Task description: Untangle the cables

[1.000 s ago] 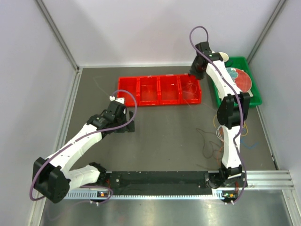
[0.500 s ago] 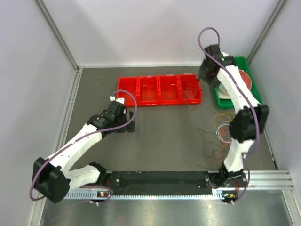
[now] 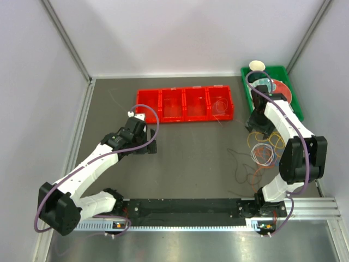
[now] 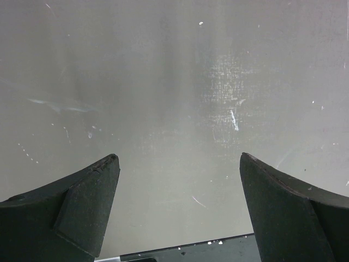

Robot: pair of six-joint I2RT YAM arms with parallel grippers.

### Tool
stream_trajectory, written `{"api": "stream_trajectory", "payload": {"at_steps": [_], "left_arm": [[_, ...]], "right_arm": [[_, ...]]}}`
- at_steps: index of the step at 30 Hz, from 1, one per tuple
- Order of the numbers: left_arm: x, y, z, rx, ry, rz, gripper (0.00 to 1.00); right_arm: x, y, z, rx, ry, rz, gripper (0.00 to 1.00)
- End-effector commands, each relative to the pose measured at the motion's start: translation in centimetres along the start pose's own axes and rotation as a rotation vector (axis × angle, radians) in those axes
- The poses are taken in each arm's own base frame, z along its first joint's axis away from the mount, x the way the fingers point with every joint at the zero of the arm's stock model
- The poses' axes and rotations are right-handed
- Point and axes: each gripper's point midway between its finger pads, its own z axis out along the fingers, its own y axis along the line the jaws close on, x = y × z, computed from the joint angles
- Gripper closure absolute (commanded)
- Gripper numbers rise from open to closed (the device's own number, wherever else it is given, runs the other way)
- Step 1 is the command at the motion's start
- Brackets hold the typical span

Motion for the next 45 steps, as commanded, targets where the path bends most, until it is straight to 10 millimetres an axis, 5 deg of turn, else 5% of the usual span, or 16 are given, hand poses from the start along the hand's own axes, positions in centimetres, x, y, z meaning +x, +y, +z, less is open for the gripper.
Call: {"api": "stream_trajectory", "payload": {"at_steps": [1, 12, 23, 32, 34, 39, 45], "left_arm": [[-0.4, -0.6, 0.1, 0.024, -0.016, 0.003, 0.05], [-0.5, -0.5, 0.0, 0.016, -0.026, 0.007, 0.05], [-0.6, -0.2, 0.0, -0.003, -0.033, 0.0, 0.05], [-0.5, 0.1, 0.1, -0.019, -0.031, -0.001, 0.05], [-0.5, 0.0, 0.1, -0.019, -0.031, -0.002, 0.05], [-0.5, 0.1, 0.2, -0.022, -0.028, -0.002, 0.05], [-0.4, 0.1, 0.3, -0.027, -0.022, -0.001, 0.05]], "right_arm": [[0.2, 0.1, 1.1, -0.041, -0.02, 0.026, 0.41], [0.4, 0.3, 4.9, -0.017, 0.028, -0.029, 0.57], [-0.1, -0.9, 7.6, 0.034, 0.068, -0.022, 0.6], [-0.5, -0.1, 8.3, 0.019, 0.071, -0.041, 0.83], [-0.8, -0.1, 7.9, 0.013, 0.059, -0.041, 0.99], [-2.9, 1.0, 4.9, -0.067, 0.0, -0.01, 1.0], [-6.6, 5.1, -3.7, -0.295, -0.128, 0.024, 1.0]]}}
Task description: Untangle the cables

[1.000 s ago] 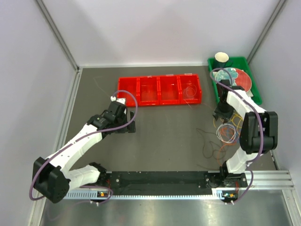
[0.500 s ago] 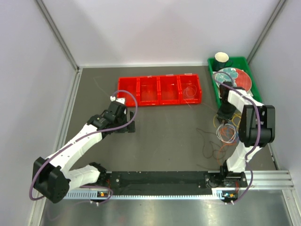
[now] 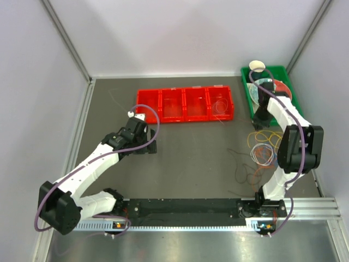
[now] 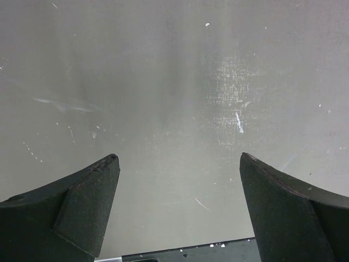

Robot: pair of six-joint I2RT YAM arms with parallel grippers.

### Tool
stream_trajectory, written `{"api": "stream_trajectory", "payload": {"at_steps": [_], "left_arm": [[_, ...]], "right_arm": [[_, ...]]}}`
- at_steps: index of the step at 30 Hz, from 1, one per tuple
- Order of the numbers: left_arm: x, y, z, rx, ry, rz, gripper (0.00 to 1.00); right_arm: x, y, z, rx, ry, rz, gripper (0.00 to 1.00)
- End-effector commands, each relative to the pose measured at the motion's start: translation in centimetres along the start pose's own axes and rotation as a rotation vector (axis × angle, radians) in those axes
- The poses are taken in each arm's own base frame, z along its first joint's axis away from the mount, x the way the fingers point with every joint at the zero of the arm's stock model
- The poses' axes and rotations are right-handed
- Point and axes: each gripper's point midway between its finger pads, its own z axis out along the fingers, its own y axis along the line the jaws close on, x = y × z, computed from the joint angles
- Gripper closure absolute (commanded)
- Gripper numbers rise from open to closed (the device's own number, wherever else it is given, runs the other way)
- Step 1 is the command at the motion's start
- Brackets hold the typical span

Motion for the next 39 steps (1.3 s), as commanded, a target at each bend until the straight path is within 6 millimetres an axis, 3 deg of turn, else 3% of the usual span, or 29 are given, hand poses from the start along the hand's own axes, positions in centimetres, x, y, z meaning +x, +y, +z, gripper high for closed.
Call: {"api": "stream_trajectory", "payload": {"at_steps": [1, 2, 4, 5, 7, 8, 10, 11, 14, 20, 26, 31, 32, 36, 39], "left_arm": [[-0.4, -0.1, 0.3, -0.008, -0.016, -0.002, 0.05], [-0.5, -0.1, 0.2, -0.006, -0.018, -0.003, 0.05], [-0.4, -0.1, 0.2, -0.007, -0.014, -0.003, 0.05], [-0.5, -0.1, 0.1, -0.005, -0.016, -0.003, 0.05], [-0.3, 0.0, -0.1, -0.013, -0.006, 0.0, 0.05], [-0.3, 0.2, -0.2, -0.019, -0.003, -0.001, 0.05], [-0.6, 0.3, -0.9, -0.033, -0.004, 0.0, 0.05], [-1.1, 0.4, -1.3, -0.038, -0.016, -0.001, 0.05], [-1.6, 1.5, -2.4, -0.099, -0.034, 0.002, 0.05], [-1.7, 1.4, -2.6, -0.069, -0.075, -0.01, 0.05], [-1.8, 1.7, -2.5, -0.077, -0.1, -0.008, 0.05], [-1.7, 1.6, -2.3, -0.079, -0.097, -0.01, 0.05], [-1.7, 1.7, -2.2, -0.079, -0.096, -0.009, 0.05], [-1.7, 1.7, -2.0, -0.082, -0.092, -0.006, 0.05], [-1.6, 1.7, -1.9, -0.086, -0.086, -0.008, 0.05]], "right_arm": [[-4.2, 4.6, -9.5, -0.249, -0.188, 0.039, 1.0], [-5.3, 5.4, -11.8, -0.302, -0.233, 0.05, 1.0], [-5.9, 6.8, -14.3, -0.375, -0.254, 0.062, 1.0], [-6.8, 7.7, -16.6, -0.438, -0.287, 0.066, 1.0], [-7.5, 8.7, -18.9, -0.503, -0.311, 0.07, 1.0], [-8.3, 9.2, -21.0, -0.551, -0.348, 0.07, 1.0], [-8.7, 10.2, -23.0, -0.615, -0.361, 0.064, 1.0], [-9.1, 10.8, -24.8, -0.664, -0.384, 0.058, 1.0], [-9.8, 12.1, -27.0, -0.734, -0.406, 0.046, 1.0], [-10.7, 15.5, -28.6, -0.838, -0.413, 0.008, 1.0], [-11.6, 18.8, -28.7, -0.877, -0.411, -0.019, 1.0], [-12.5, 20.7, -30.8, -0.952, -0.437, -0.015, 1.0], [-12.7, 20.9, -32.0, -0.983, -0.456, -0.014, 1.0], [-13.4, 20.6, -33.6, -1.0, -0.5, 0.014, 1.0], [-13.6, 19.0, -31.8, -0.893, -0.517, 0.034, 1.0]]}}
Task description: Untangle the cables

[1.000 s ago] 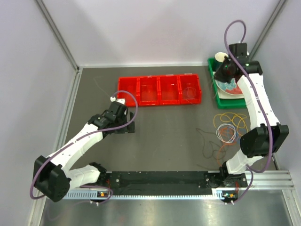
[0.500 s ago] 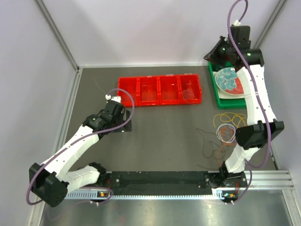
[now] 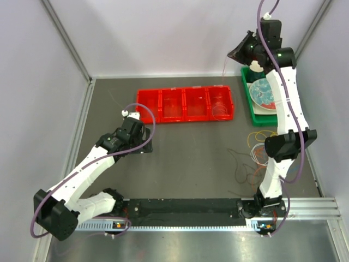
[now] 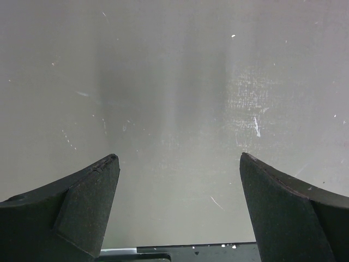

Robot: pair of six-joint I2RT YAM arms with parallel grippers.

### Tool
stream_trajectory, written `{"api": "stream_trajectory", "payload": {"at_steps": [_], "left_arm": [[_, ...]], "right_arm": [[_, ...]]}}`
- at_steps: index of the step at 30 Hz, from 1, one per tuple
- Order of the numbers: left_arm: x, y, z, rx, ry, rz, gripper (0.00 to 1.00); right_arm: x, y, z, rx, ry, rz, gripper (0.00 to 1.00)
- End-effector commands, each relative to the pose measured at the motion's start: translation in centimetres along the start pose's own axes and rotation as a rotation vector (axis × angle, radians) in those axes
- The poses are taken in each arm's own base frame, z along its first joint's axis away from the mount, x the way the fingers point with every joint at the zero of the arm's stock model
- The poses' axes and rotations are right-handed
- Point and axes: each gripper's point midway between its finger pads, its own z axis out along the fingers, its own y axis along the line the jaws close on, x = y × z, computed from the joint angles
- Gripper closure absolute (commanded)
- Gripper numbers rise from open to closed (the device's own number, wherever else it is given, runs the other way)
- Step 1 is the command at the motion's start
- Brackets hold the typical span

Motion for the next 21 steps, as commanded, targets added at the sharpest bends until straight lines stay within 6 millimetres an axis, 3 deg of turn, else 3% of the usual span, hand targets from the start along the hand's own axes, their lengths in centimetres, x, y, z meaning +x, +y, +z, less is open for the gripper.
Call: {"api": "stream_trajectory", "payload": {"at_steps": [1, 3, 5, 10, 18, 21], "left_arm": [[-0.6, -0.3, 0.2, 0.003, -0.028, -0.005, 0.05], [-0.5, -0.2, 0.3, -0.001, -0.027, -0.005, 0.05], [-0.6, -0.2, 0.2, 0.001, -0.029, -0.005, 0.05], [-0.5, -0.3, 0.3, 0.004, -0.028, -0.006, 0.05], [-0.3, -0.6, 0.9, 0.006, -0.006, 0.002, 0.05], [-0.4, -0.7, 0.8, 0.012, -0.013, 0.001, 0.05]], "right_arm": [[-1.4, -0.5, -2.9, 0.058, -0.092, -0.011, 1.0], [-0.7, -3.5, -3.7, 0.187, -0.108, 0.026, 1.0], [0.8, -6.8, -5.7, 0.3, -0.144, 0.057, 1.0], [3.3, -10.2, -9.5, 0.388, -0.156, 0.082, 1.0], [3.3, -8.3, -13.9, 0.342, -0.172, 0.121, 1.0], [3.4, -6.3, -13.5, 0.248, -0.146, 0.119, 1.0]]}}
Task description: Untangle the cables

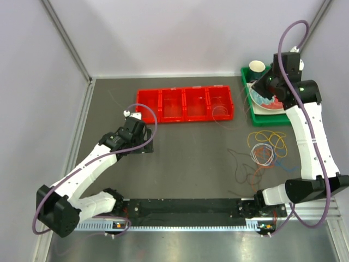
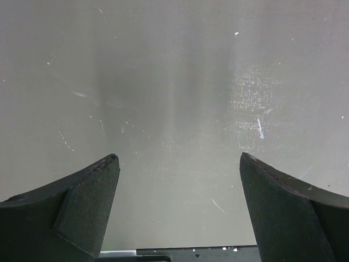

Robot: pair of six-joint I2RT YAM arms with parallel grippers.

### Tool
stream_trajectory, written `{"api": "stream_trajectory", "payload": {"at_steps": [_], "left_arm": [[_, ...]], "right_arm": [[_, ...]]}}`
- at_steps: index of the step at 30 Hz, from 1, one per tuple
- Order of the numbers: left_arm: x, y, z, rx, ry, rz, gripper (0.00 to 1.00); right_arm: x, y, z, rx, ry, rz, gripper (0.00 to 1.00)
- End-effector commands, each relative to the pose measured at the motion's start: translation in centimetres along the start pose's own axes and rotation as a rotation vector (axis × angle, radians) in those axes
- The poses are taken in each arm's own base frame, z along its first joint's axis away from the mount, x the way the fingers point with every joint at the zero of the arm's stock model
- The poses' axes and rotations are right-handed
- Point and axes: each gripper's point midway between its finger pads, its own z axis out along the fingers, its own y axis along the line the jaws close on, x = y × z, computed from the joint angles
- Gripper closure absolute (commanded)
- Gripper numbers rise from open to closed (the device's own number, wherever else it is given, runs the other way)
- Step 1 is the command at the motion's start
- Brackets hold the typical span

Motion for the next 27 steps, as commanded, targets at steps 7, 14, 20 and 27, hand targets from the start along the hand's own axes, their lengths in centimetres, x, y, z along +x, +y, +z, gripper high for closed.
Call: {"api": "stream_trajectory", "payload": {"at_steps": [7, 14, 20, 27], "left_arm": [[-0.7, -0.5, -0.1, 0.023, -0.035, -0.006, 0.05], [-0.9, -0.3, -0.3, 0.015, -0.045, -0.009, 0.05], [-0.9, -0.2, -0.2, 0.007, -0.047, -0.011, 0.05], [-0.8, -0.1, -0.1, 0.001, -0.043, -0.008, 0.05]], "right_arm": [[-2.7, 8.8, -1.8, -0.344, -0.021, 0.007, 1.0], [-5.3, 14.0, 1.0, -0.432, -0.036, -0.01, 1.0], [-4.3, 17.3, 4.3, -0.524, 0.004, -0.022, 1.0], [-1.3, 18.1, 10.3, -0.522, 0.089, -0.045, 1.0]]}}
